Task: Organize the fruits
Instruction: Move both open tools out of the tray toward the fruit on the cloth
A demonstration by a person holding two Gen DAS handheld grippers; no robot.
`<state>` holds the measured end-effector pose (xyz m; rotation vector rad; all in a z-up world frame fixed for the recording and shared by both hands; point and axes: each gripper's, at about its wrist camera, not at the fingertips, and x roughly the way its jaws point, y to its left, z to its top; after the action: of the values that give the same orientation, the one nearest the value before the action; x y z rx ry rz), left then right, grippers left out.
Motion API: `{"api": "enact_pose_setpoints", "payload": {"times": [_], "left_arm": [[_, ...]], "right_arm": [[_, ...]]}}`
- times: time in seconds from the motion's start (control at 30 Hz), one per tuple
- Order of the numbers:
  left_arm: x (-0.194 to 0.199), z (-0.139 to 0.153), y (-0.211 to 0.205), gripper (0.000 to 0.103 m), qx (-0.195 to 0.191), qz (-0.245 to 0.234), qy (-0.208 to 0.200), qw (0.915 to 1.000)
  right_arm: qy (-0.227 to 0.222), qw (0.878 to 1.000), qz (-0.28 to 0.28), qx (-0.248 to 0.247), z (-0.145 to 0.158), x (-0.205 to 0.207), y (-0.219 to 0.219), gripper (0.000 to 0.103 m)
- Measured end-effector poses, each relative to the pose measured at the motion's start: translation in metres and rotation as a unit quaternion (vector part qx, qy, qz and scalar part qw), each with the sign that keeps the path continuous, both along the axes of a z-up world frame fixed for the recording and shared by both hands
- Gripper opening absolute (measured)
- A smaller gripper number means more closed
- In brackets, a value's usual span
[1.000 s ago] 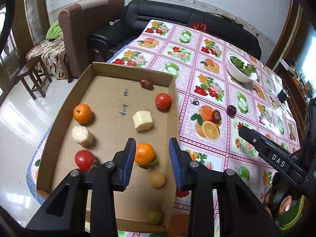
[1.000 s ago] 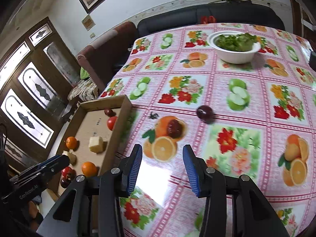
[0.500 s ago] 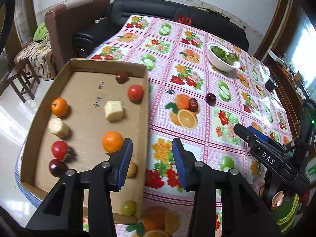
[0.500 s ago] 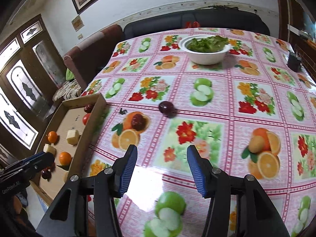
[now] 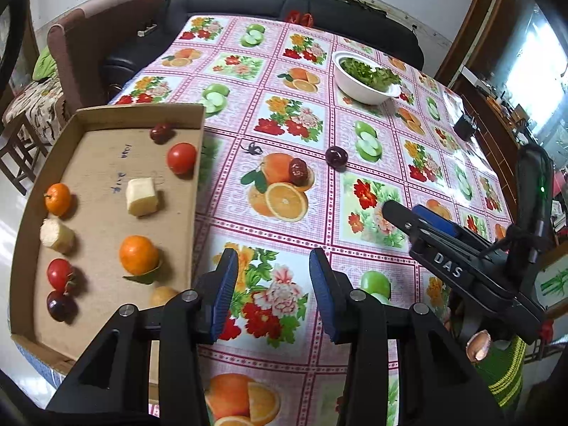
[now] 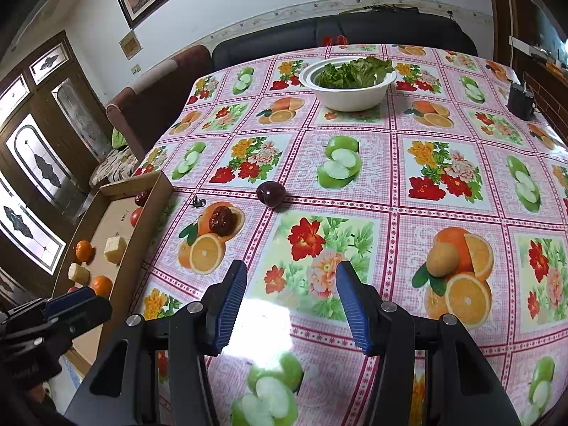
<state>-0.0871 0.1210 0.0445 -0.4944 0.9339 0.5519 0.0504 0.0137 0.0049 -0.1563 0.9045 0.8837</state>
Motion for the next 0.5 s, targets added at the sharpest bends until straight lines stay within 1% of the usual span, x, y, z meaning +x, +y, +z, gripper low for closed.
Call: {"api": "enact_pose_setpoints", "payload": {"times": [0.2, 0.3, 0.4, 0.5], "left_arm": [[0.016, -0.010, 0.007, 0.039, -0.016, -0.004, 0.005, 0.9998], [0.025, -0.017, 0.011, 0.039, -0.030, -0.005, 0.008, 0.9995], [0.035, -0.023, 0.016, 0.039, -0.039, -0.006, 0.010, 0.9992], [0.045, -0.029, 0.021, 0.039, -0.046, -0.005, 0.015, 0.9988]], "right_arm": [[0.002, 1.000, 0.011, -0.010, -0.009, 0.008, 0.019, 0.055], [-0.005, 1.000, 0.018, -0.014, -0.012, 0.013, 0.032, 0.055], [-0.017, 0.999, 0.023, -0.020, -0.014, 0.024, 0.050, 0.054], [-0.018, 0.999, 0.027, -0.034, -0.020, 0.037, 0.071, 0.054]]}}
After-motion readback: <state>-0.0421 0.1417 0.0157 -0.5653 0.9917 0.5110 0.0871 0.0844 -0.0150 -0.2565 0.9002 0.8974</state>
